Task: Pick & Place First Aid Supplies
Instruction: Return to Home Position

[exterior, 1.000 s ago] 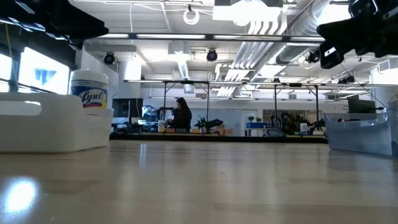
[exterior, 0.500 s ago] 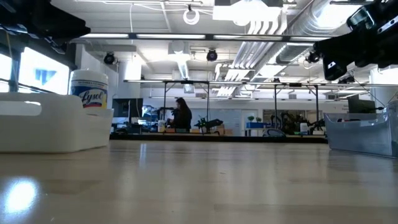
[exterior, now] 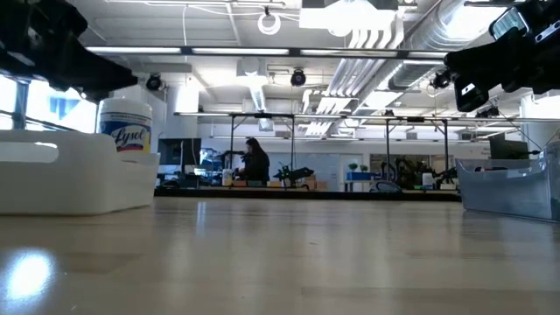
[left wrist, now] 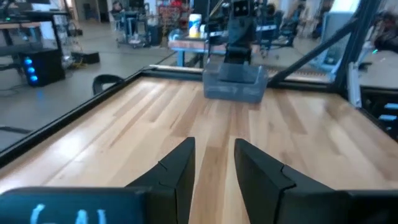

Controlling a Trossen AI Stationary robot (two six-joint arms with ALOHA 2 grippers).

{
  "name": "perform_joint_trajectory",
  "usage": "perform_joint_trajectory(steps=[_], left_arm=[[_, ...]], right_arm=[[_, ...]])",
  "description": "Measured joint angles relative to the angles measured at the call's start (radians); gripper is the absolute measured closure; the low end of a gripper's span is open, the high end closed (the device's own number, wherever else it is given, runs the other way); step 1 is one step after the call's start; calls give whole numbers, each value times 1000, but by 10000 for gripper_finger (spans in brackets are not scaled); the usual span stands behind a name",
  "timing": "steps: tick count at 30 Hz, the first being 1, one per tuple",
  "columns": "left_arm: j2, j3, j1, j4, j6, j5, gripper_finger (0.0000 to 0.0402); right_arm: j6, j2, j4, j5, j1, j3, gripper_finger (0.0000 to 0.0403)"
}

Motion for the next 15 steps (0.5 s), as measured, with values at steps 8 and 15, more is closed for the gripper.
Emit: perform_joint_trajectory(steps=[8, 15], left_arm=[[0, -45, 0, 92, 1, 46, 317], [10, -43, 0, 74, 19, 73, 396]], right_arm=[[-54, 0, -19, 58, 0, 0, 401], [-42, 0, -33, 62, 0, 0, 401]])
